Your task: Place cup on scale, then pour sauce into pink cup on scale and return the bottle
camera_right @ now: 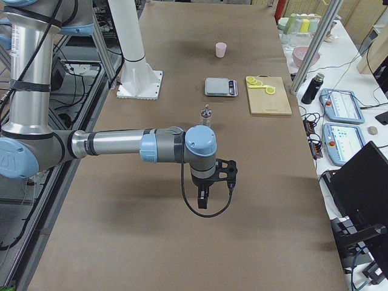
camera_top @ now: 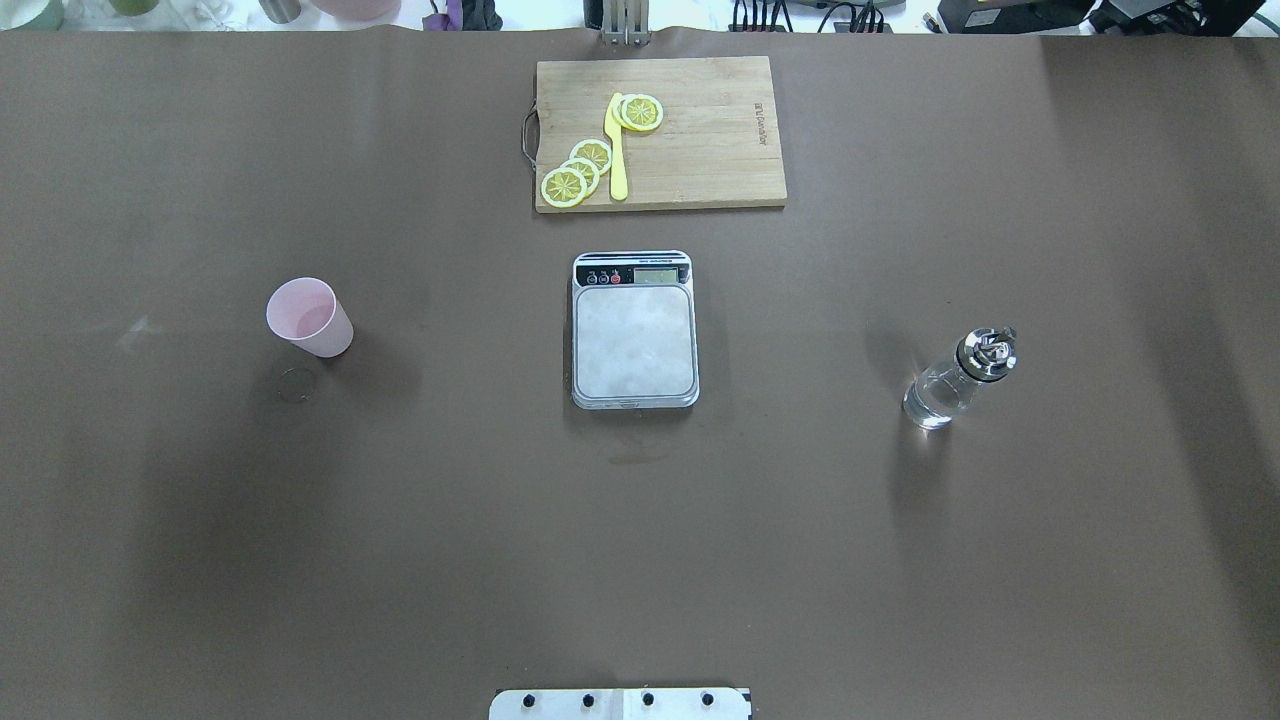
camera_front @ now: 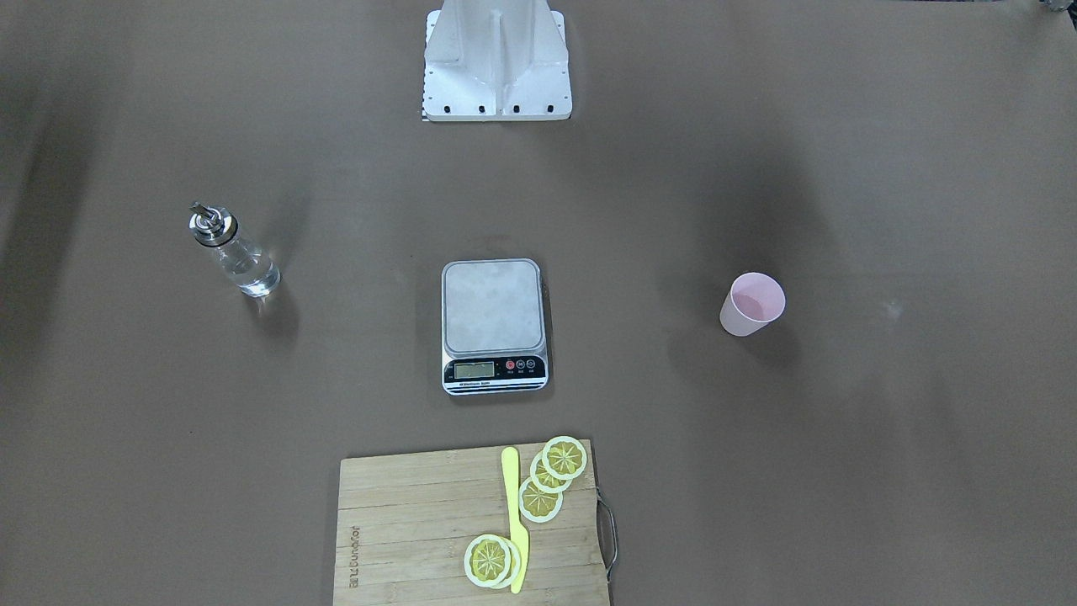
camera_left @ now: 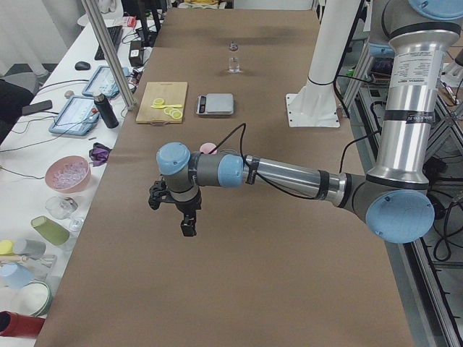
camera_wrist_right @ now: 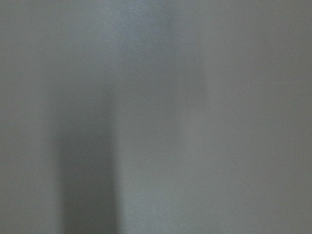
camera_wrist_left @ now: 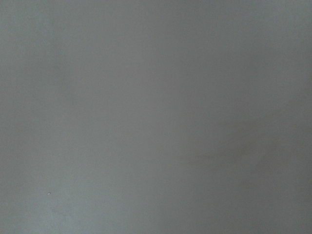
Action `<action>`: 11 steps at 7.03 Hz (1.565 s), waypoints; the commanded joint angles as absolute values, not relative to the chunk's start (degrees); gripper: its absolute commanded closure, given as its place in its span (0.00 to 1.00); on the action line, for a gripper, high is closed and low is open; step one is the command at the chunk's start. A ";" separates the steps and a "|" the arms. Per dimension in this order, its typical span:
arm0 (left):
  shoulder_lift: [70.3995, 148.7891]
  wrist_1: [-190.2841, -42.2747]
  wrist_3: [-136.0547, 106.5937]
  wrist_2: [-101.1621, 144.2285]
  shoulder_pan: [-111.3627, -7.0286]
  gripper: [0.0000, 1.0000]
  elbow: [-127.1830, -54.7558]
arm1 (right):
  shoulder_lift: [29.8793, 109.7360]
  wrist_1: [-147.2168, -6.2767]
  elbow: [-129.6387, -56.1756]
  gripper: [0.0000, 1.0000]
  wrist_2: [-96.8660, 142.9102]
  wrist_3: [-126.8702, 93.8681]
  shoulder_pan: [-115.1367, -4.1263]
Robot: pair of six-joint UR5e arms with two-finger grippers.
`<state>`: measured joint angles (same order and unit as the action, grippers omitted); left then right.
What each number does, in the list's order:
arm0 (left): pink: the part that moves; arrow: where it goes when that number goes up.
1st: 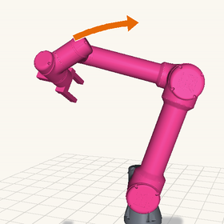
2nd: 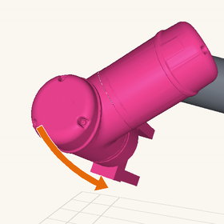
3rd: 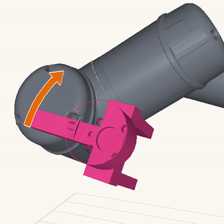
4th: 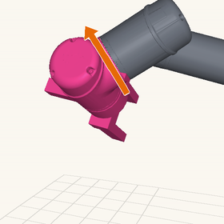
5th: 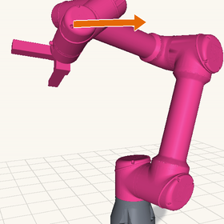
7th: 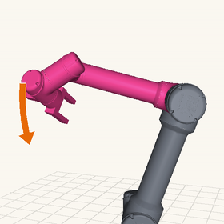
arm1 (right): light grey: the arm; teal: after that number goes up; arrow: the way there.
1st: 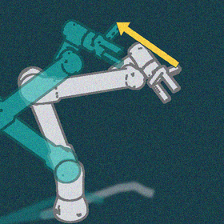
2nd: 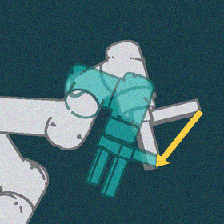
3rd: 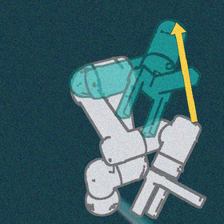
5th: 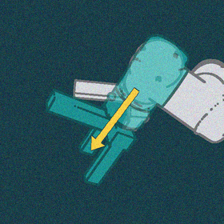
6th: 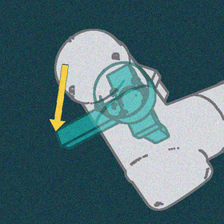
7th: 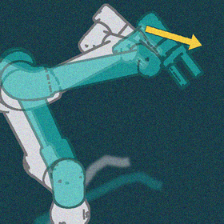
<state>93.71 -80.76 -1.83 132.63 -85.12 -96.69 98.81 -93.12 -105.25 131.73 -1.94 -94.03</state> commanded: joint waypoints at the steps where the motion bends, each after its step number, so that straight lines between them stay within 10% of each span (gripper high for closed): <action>1: 92.82 -82.16 -1.84 132.89 -85.43 0.01 -96.85 | 98.79 -93.08 -105.38 0.00 132.71 -1.67 -93.96; 11: 111.25 -81.39 -42.76 132.89 -68.49 0.01 -96.77 | 106.15 -79.26 -107.93 0.00 134.64 6.07 -90.54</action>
